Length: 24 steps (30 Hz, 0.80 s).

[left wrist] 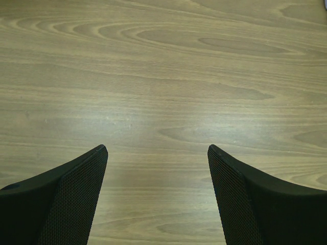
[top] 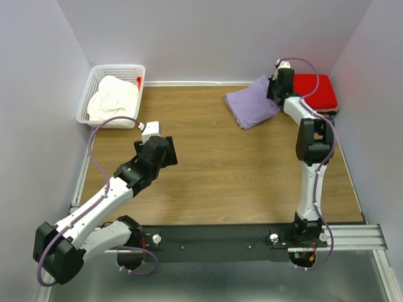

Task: Fold and stack the t-shirts
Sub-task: Neatly place the folded tshirt to the corner

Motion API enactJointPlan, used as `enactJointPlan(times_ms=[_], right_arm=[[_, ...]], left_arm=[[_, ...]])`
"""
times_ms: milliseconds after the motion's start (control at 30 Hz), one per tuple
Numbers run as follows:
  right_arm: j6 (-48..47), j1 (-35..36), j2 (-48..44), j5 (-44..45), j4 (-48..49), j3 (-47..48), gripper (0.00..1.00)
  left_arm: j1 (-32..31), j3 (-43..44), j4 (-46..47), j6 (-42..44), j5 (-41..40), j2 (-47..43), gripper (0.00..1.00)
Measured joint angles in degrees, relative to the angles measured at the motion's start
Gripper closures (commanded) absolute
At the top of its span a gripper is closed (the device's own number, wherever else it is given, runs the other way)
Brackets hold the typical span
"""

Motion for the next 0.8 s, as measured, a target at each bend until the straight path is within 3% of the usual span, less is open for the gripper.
enactJointPlan(times_ms=[400,800], right_arm=[[-5.70,-4.94,5.88,-0.59,-2.03,15.23,1.00],[2.05,-14.25,5.88,-9.49,-2.14,20.96,1.00]], left_arm=[[0.11,-2.36,-1.44,-1.88,0.24,-5.18,0.15],[0.11,-2.56,-1.60,-2.03,0.24,-4.33,0.16]])
